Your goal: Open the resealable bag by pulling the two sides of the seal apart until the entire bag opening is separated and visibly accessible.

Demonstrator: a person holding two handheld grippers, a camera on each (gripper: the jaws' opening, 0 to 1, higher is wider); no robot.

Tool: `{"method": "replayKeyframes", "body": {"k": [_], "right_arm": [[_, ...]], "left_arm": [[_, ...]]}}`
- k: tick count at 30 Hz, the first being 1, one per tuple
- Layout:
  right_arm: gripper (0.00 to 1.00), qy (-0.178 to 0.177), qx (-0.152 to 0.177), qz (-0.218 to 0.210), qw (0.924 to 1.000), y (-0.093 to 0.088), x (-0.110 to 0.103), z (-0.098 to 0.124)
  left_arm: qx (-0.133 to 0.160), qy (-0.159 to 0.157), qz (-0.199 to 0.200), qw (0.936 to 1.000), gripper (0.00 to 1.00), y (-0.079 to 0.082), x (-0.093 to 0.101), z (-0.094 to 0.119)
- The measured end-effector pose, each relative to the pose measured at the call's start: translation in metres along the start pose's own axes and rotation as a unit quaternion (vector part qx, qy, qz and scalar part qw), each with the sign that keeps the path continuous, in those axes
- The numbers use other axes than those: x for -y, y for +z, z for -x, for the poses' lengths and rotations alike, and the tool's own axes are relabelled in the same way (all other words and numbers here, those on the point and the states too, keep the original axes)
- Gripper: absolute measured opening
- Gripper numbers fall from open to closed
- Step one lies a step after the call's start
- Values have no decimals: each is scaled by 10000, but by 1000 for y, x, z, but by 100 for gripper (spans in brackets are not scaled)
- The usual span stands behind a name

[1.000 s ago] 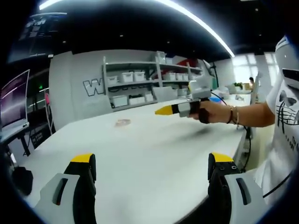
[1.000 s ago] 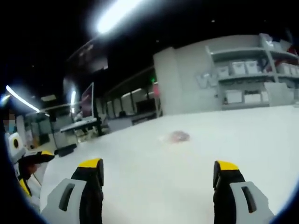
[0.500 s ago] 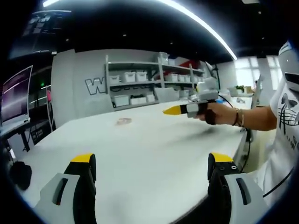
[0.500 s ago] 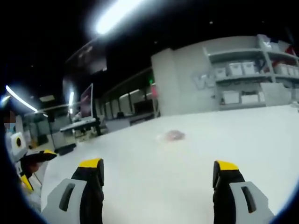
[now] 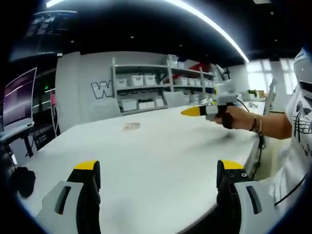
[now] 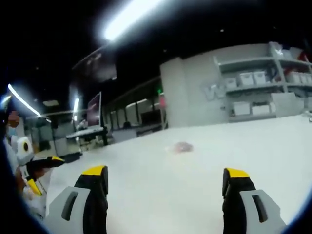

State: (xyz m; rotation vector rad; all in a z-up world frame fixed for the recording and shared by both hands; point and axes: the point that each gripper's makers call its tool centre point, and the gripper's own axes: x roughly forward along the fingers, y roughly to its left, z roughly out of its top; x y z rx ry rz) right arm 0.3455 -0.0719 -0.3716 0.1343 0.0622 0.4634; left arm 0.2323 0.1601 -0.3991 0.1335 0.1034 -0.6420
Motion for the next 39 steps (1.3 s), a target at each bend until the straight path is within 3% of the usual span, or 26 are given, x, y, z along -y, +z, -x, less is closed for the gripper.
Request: {"method": "replayKeyframes", "body": {"k": [5, 20, 28, 39], "right_arm": [[99, -14, 116, 26, 9999, 6, 2, 4], [99, -59, 103, 26, 9999, 0, 7, 18], [99, -99, 231, 41, 9997, 10, 13, 34], [99, -110, 338, 36, 9994, 4, 6, 64]], "left_arm": [[69, -33, 11, 10000, 98, 1, -1, -2], [49, -153, 112, 9998, 98, -8, 2, -10], [197, -46, 149, 9997, 98, -4, -2, -8], [348, -71, 161, 9992, 98, 1, 2, -10]]}}
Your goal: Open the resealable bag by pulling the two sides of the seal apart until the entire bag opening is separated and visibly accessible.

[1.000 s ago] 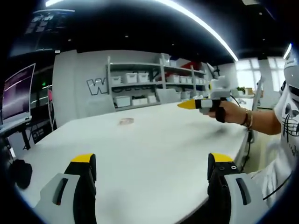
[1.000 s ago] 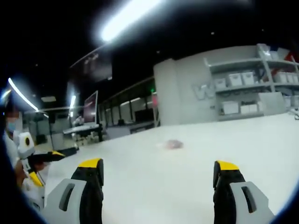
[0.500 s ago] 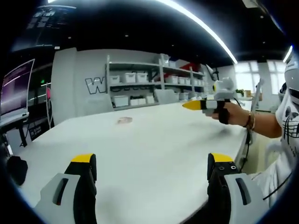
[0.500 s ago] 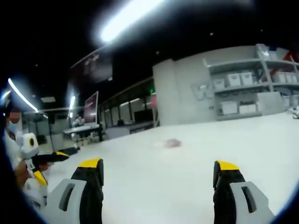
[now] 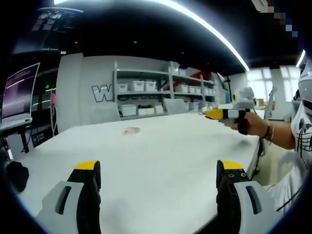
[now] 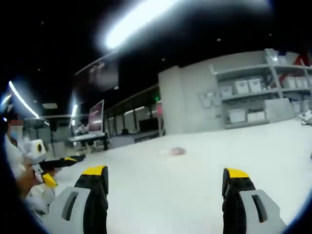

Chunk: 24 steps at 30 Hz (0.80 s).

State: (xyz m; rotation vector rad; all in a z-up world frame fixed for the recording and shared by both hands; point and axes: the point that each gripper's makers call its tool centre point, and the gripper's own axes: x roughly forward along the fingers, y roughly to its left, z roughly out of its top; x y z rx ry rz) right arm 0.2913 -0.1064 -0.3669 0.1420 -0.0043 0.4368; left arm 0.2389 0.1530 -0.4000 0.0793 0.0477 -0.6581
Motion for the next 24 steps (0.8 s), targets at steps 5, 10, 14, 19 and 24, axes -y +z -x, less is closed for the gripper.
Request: {"method": "replayKeyframes", "body": {"k": [5, 10, 14, 19, 24], "right_arm": [[98, -100, 150, 26, 9998, 4, 1, 14], [98, -87, 203, 97, 9997, 5, -4, 25], [98, -158, 276, 94, 9994, 6, 0, 34], [98, -304, 378, 213, 9986, 6, 5, 44], [98, -299, 466, 242, 9982, 12, 5, 48]], "left_arm": [[41, 49, -4, 10000, 98, 2, -1, 0], [31, 60, -44, 10000, 98, 3, 0, -3], [11, 86, -66, 9999, 98, 1, -1, -6], [42, 167, 89, 9998, 98, -1, -6, -9], [58, 247, 85, 9996, 98, 0, -11, -13]]}}
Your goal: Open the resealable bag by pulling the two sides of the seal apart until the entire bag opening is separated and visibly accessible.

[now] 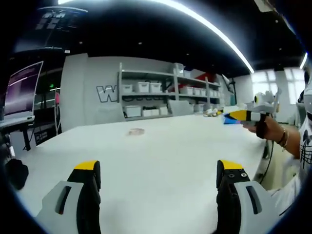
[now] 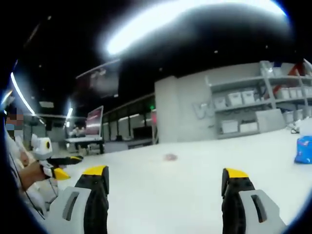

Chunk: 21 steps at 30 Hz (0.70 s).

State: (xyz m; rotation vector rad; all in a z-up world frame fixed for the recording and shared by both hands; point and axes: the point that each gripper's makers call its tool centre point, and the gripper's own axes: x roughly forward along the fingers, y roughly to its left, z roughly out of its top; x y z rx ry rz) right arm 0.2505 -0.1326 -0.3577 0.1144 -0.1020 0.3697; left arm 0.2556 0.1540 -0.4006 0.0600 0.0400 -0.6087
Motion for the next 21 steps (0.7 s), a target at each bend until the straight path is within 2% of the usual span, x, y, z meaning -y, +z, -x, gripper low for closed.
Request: {"method": "replayKeyframes", "body": {"k": [10, 13, 17, 21], "right_arm": [[96, -56, -71, -55, 9999, -9, 4, -1], [96, -44, -93, -124, 9999, -9, 2, -1], [96, -93, 34, -196, 9998, -1, 0, -1], [96, -116, 34, -250, 9996, -3, -4, -5]], "left_arm": [[65, -70, -8, 10000, 98, 8, 4, -14], [110, -44, -15, 9999, 98, 11, 4, -14], [102, -37, -50, 9999, 98, 11, 6, -11], [88, -55, -8, 9999, 97, 9, 6, -9]]}}
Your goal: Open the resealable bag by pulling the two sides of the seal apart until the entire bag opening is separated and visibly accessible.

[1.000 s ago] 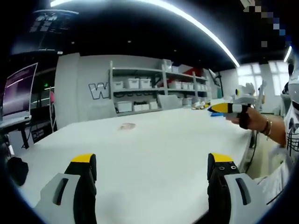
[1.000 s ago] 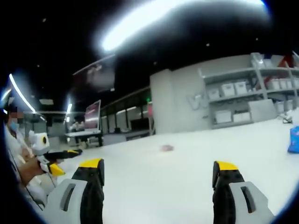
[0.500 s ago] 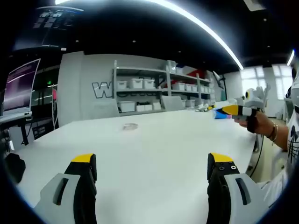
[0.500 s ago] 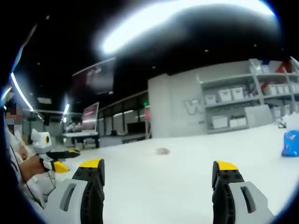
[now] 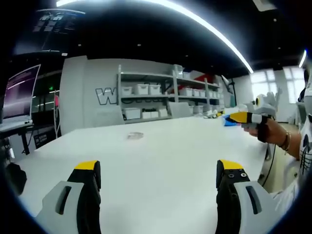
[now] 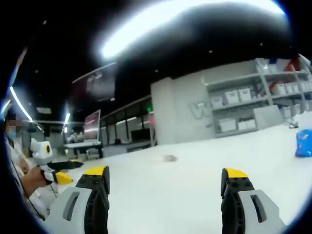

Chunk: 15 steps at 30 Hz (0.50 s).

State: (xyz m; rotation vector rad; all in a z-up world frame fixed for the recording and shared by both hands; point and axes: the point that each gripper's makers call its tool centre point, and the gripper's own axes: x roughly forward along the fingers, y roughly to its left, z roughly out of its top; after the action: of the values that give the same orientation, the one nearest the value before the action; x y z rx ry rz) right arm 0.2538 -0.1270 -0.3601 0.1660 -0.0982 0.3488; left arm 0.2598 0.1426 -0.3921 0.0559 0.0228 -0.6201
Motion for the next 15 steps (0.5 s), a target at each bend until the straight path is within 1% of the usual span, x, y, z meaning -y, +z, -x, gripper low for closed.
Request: {"method": "replayKeyframes", "body": {"k": [3, 5, 8, 10, 13, 15], "right_arm": [[96, -6, -51, -42, 10000, -3, -3, -2], [96, -6, -28, -72, 10000, -1, -5, -2], [96, -47, 119, -96, 9999, 10, -6, -2], [96, -58, 178, -93, 9998, 14, -7, -1], [96, -76, 192, 4, 9998, 15, -8, 0], [96, -62, 195, 19, 9998, 15, -8, 0]], "left_arm": [[11, -63, 50, 10000, 97, 1, 2, 0], [45, -81, 61, 9999, 97, 4, 3, 1], [79, -106, 34, 9999, 98, 9, 6, 1], [102, -136, 8, 9999, 98, 14, 10, 2], [179, -202, -31, 9996, 98, 23, 19, 6], [185, -227, -52, 9996, 98, 25, 23, 6]]}}
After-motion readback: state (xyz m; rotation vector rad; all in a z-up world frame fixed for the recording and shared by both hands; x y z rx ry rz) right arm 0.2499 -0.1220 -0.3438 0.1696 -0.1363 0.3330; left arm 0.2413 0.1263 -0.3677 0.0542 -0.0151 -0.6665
